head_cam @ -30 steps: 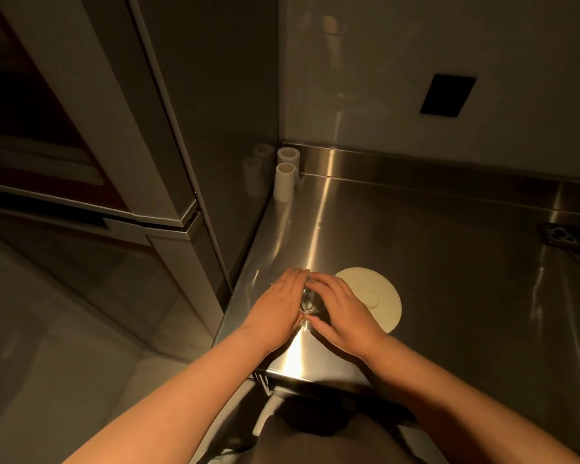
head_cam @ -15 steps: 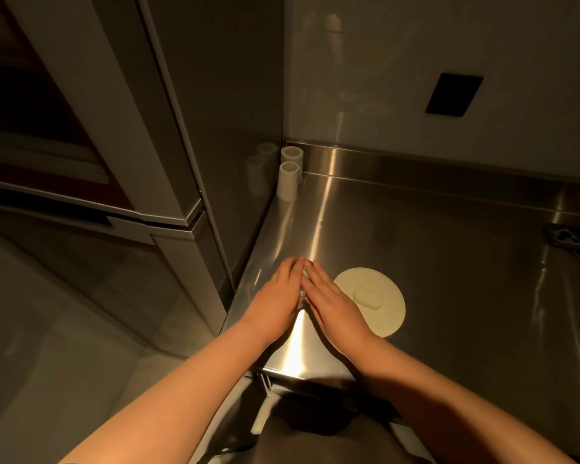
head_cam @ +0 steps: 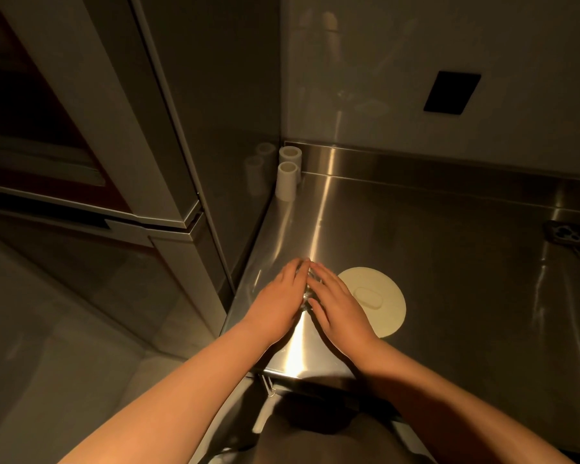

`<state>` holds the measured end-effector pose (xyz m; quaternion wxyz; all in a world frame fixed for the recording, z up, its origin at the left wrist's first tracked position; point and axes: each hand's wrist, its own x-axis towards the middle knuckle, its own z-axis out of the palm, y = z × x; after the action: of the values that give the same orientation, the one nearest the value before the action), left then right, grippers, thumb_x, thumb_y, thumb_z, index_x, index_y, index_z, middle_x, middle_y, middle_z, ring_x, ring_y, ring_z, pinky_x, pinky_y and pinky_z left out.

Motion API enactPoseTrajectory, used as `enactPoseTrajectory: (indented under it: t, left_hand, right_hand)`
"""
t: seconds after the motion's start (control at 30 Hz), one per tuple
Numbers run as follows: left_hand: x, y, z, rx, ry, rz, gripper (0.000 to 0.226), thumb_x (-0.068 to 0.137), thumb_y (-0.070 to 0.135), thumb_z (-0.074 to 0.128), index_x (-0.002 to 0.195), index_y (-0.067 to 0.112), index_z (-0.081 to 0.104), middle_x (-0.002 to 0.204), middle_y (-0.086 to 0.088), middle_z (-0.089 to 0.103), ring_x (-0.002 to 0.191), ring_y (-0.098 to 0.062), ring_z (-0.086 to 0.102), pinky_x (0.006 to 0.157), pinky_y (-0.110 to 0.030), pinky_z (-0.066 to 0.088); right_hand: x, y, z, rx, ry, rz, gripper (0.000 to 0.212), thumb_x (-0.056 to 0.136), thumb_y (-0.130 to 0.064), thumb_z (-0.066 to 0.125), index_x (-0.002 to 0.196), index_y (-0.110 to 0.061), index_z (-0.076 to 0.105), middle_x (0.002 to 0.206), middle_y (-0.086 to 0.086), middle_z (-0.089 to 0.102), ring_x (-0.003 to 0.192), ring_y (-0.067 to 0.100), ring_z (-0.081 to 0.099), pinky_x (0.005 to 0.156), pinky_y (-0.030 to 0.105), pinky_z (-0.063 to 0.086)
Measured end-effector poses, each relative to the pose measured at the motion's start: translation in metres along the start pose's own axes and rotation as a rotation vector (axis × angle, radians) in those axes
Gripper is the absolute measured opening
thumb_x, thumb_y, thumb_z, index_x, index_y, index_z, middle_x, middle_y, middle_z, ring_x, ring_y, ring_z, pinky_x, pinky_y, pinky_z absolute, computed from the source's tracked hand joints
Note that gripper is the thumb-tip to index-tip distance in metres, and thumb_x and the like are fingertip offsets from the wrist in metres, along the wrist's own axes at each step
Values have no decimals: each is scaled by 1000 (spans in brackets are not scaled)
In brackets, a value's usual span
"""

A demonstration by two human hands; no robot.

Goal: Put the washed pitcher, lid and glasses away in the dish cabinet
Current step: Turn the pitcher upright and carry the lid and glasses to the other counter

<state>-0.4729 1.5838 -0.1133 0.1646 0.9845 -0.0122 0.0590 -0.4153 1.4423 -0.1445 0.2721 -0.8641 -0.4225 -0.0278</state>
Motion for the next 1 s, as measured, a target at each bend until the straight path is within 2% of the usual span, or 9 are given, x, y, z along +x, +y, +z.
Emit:
enactPoseTrajectory:
  t: [0.13,0.53,0.7,0.8,0.9,1.0]
  left_hand:
    - [-1,0,2,15,-17,31,78,88,10,61,150,14,14,155,-7,17,137,-19,33,101,-24,40]
    - [-3,4,0,26,-13,34,76,88,10,62,150,14,17,154,-7,20,134,-19,37,98,-22,42]
    - [-2,3,0,11,-18,12,77,88,10,61,150,15,17,154,-6,19,134,-18,38,97,-21,41]
    - [-1,3,-1,17,-24,-4,77,88,7,60,151,14,15,156,-7,17,138,-20,32,106,-24,34]
    - [1,1,-3,42,-18,-27,74,91,5,54,151,13,10,158,-9,12,144,-21,18,115,-26,16]
    - [3,-2,-3,48,-11,-37,74,92,3,52,151,12,8,159,-9,9,146,-21,13,116,-27,12]
  right_hand:
    - [-2,1,0,26,1,46,48,94,-23,56,139,-20,41,152,-1,29,139,11,23,106,12,15]
    - [-3,-1,-2,13,0,58,49,94,-25,56,140,-21,40,152,-3,28,139,10,24,102,7,11]
    - [-2,-4,-3,3,-10,65,49,96,-25,52,142,-23,37,154,-3,24,141,11,21,104,12,13]
    - [1,-5,-2,-11,-12,62,48,97,-24,48,144,-23,34,155,-3,21,142,9,15,104,11,8]
    - [5,-6,-1,-28,-22,41,49,98,-19,46,145,-20,32,156,0,18,139,5,6,104,8,2]
    - [7,-6,2,-20,-42,33,53,97,-13,48,147,-18,28,157,1,14,142,9,6,107,13,6]
